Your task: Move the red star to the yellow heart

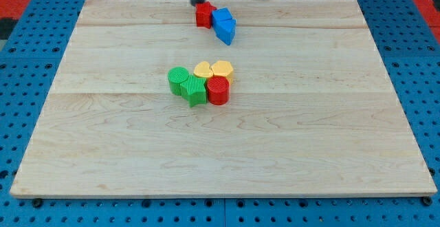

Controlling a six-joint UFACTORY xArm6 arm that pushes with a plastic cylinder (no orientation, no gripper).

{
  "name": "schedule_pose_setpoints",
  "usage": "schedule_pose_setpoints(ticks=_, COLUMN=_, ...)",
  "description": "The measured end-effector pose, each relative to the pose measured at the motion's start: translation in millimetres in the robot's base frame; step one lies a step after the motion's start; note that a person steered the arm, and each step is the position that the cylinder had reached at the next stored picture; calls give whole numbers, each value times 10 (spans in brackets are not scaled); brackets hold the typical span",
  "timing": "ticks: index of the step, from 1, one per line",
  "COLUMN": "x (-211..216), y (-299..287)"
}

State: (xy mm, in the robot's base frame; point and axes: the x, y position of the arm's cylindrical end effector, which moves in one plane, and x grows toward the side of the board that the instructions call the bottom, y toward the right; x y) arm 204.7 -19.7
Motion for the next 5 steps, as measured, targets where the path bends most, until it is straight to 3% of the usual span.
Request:
schedule_pose_setpoints(ticks=1, x=7, y=399)
schedule_pose_setpoints(ticks=2, x=70, y=395)
schedule_pose_setpoints(ticks=4, x=421, y=-144)
schedule_pose_setpoints(ticks=5, x=346, y=-329)
